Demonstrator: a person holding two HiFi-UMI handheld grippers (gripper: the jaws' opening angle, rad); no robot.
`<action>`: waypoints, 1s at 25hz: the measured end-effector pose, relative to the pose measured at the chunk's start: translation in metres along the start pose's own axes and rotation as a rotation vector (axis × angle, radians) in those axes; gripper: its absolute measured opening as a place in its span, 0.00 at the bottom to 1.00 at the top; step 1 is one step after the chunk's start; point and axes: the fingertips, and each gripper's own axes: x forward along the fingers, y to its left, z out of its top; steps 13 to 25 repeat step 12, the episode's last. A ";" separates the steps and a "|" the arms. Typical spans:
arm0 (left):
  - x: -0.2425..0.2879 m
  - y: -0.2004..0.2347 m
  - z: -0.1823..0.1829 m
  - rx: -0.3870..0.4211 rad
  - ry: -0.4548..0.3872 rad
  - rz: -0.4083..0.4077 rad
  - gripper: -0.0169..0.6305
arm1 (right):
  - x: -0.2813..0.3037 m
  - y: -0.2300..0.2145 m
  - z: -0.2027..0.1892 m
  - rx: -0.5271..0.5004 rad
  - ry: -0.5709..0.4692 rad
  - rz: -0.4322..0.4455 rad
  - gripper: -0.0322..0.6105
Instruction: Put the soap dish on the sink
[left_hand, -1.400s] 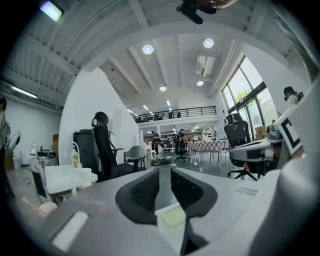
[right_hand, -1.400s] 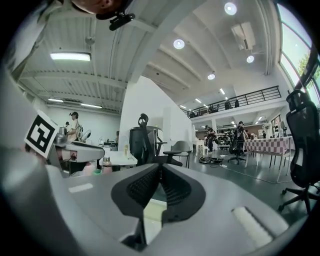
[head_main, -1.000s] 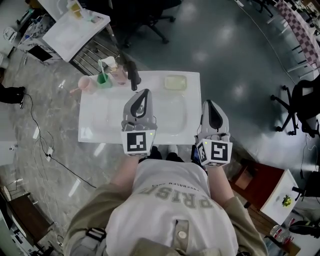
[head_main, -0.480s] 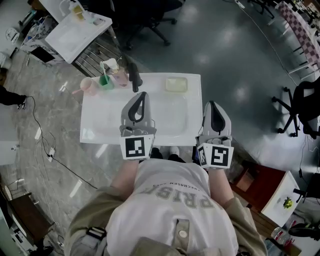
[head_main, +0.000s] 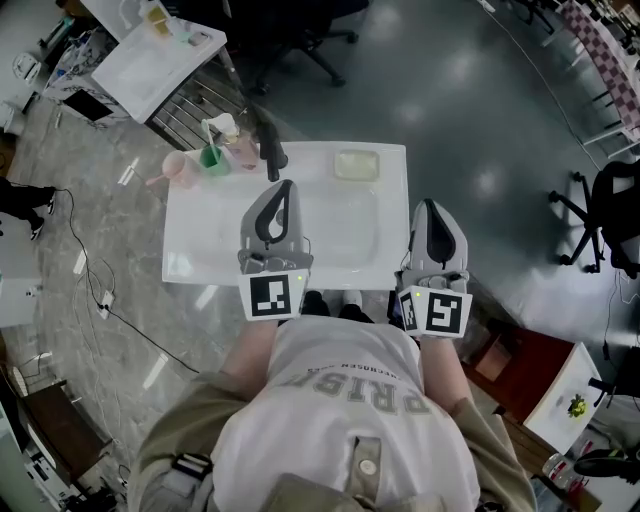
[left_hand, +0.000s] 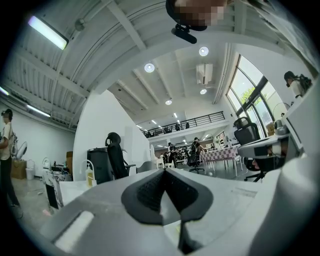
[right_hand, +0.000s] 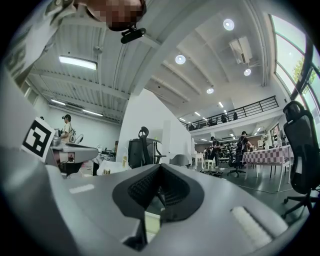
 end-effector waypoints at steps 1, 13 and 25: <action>0.000 0.001 0.001 0.004 -0.002 0.001 0.04 | 0.000 0.000 0.000 0.000 0.000 0.000 0.05; 0.002 0.003 -0.004 0.016 0.016 0.007 0.04 | 0.004 0.000 -0.002 -0.011 0.003 0.009 0.05; 0.002 0.003 -0.004 0.016 0.016 0.007 0.04 | 0.004 0.000 -0.002 -0.011 0.003 0.009 0.05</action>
